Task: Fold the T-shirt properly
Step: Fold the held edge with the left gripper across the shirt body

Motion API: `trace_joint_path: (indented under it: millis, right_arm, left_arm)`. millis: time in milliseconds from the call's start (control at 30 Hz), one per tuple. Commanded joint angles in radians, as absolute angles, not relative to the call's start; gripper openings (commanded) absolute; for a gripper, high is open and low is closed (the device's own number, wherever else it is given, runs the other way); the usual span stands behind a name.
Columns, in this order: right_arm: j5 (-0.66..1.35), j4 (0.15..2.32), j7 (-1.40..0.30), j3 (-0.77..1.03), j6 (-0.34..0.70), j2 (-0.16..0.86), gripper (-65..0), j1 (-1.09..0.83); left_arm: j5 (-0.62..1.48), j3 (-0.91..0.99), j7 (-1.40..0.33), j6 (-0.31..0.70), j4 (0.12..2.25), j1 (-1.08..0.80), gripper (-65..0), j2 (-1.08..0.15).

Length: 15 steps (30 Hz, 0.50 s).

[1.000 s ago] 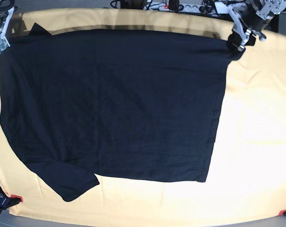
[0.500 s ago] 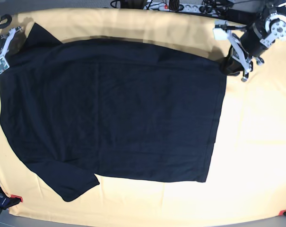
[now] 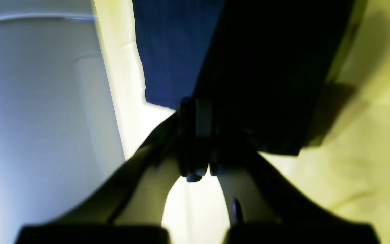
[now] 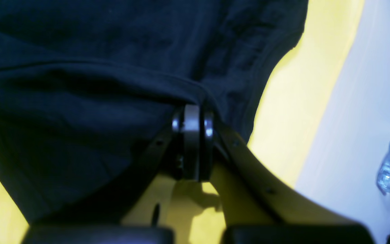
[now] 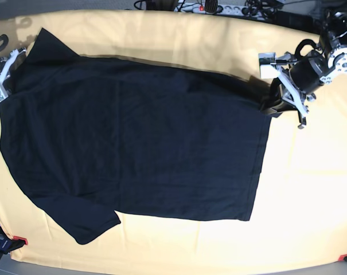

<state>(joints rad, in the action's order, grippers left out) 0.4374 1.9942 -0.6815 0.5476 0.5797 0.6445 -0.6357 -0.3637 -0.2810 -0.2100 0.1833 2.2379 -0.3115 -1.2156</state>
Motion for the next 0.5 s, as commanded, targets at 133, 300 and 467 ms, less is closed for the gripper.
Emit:
trace_joint_path:
  millis: [133, 300, 467]
  right_arm:
    - [0.332, 2.005, -0.661, 0.452, 0.513, 0.662, -65.0, -0.567]
    - [0.276, 1.996, -0.656, 0.411, 0.461, 0.662, -65.0, -0.526]
    - [0.285, 1.911, -0.646, 0.411, 0.471, 0.663, -65.0, -0.465]
  left_arm:
    - [-0.287, -0.274, -0.160, 0.192, 2.157, -0.200, -65.0, -1.187]
    - [-0.238, -0.274, -0.103, 0.223, 2.077, -0.122, -65.0, -1.151]
    - [-0.192, -0.275, -0.073, 0.278, 2.027, -0.066, -65.0, -1.097]
